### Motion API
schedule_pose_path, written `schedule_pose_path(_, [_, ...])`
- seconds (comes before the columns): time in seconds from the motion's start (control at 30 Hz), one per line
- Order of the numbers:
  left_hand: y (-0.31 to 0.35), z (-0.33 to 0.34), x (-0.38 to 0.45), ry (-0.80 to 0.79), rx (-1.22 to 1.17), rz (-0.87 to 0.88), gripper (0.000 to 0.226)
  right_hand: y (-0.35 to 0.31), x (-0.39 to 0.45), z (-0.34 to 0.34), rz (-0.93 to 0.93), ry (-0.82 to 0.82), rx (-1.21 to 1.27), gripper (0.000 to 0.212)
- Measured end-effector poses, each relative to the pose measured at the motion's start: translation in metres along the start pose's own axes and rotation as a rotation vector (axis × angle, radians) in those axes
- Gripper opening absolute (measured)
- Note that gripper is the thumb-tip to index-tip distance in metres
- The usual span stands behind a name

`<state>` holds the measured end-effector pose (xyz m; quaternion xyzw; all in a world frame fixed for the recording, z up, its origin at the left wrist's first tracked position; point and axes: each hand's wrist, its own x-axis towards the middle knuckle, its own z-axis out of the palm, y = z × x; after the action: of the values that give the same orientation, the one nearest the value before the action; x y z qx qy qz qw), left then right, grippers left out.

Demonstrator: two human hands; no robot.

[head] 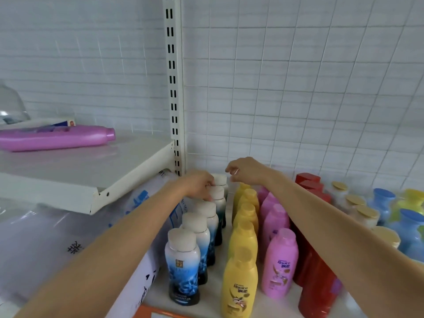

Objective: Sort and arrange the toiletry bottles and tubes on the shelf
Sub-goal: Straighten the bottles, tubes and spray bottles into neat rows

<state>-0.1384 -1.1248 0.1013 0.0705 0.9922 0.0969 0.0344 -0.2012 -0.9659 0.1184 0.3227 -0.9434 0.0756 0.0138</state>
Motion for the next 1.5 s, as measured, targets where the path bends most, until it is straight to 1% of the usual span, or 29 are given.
schedule_pose_path(0.07, [-0.002,0.003,0.001,-0.011,-0.035,0.006,0.059,0.000,0.012,0.007,0.002,-0.013,0.036,0.044])
schedule_pose_path(0.17, [-0.004,0.006,0.006,0.015,-0.099,0.003,0.053,-0.001,0.025,0.017,-0.010,-0.042,0.064,0.048])
schedule_pose_path(0.3, [-0.011,0.006,0.012,0.050,-0.116,-0.012,0.041,0.003,0.037,0.026,-0.034,-0.054,0.073,0.046])
schedule_pose_path(0.37, [-0.014,0.003,0.013,0.062,-0.129,-0.036,0.039,0.006,0.043,0.027,-0.040,-0.043,0.036,0.044])
schedule_pose_path(0.5, [-0.020,-0.003,0.017,0.056,-0.080,-0.052,0.034,0.013,0.050,0.025,-0.038,-0.052,-0.015,0.040])
schedule_pose_path(0.57, [-0.023,-0.005,0.018,0.055,-0.068,-0.064,0.035,0.016,0.052,0.025,-0.020,-0.045,-0.019,0.039])
schedule_pose_path(0.7, [-0.024,-0.007,0.021,0.016,-0.163,-0.101,0.040,0.022,0.055,0.025,-0.008,-0.051,-0.014,0.039])
schedule_pose_path(0.8, [-0.023,-0.009,0.023,-0.015,-0.172,-0.112,0.044,0.023,0.054,0.024,-0.038,-0.084,0.036,0.042])
schedule_pose_path(0.9, [-0.023,-0.009,0.024,-0.027,-0.171,-0.115,0.041,0.022,0.054,0.024,-0.067,-0.112,0.017,0.037])
schedule_pose_path(0.93, [-0.024,-0.009,0.024,-0.030,-0.166,-0.114,0.039,0.021,0.054,0.023,-0.071,-0.126,0.017,0.039])
schedule_pose_path(1.0, [-0.026,-0.008,0.024,-0.037,-0.165,-0.110,0.033,0.018,0.054,0.020,-0.073,-0.179,0.026,0.050])
schedule_pose_path(1.03, [-0.027,-0.008,0.024,-0.040,-0.169,-0.110,0.031,0.017,0.055,0.018,-0.074,-0.200,0.017,0.055])
schedule_pose_path(1.1, [-0.028,-0.008,0.024,-0.040,-0.174,-0.104,0.030,0.016,0.057,0.015,-0.068,-0.200,-0.065,0.053])
schedule_pose_path(1.17, [-0.028,-0.007,0.023,-0.039,-0.200,-0.099,0.036,0.019,0.060,0.014,-0.055,-0.163,-0.172,0.049])
schedule_pose_path(1.23, [-0.029,-0.007,0.021,-0.043,-0.234,-0.086,0.040,0.020,0.059,0.015,-0.044,-0.169,-0.207,0.051])
schedule_pose_path(1.3, [-0.031,-0.007,0.021,-0.052,-0.253,-0.067,0.041,0.019,0.058,0.018,-0.037,-0.178,-0.153,0.052])
schedule_pose_path(1.4, [-0.032,-0.007,0.020,-0.061,-0.260,-0.050,0.043,0.017,0.058,0.019,-0.035,-0.156,0.021,0.052])
schedule_pose_path(1.5, [-0.032,-0.008,0.020,-0.070,-0.259,-0.056,0.043,0.015,0.059,0.018,-0.070,-0.146,0.004,0.051])
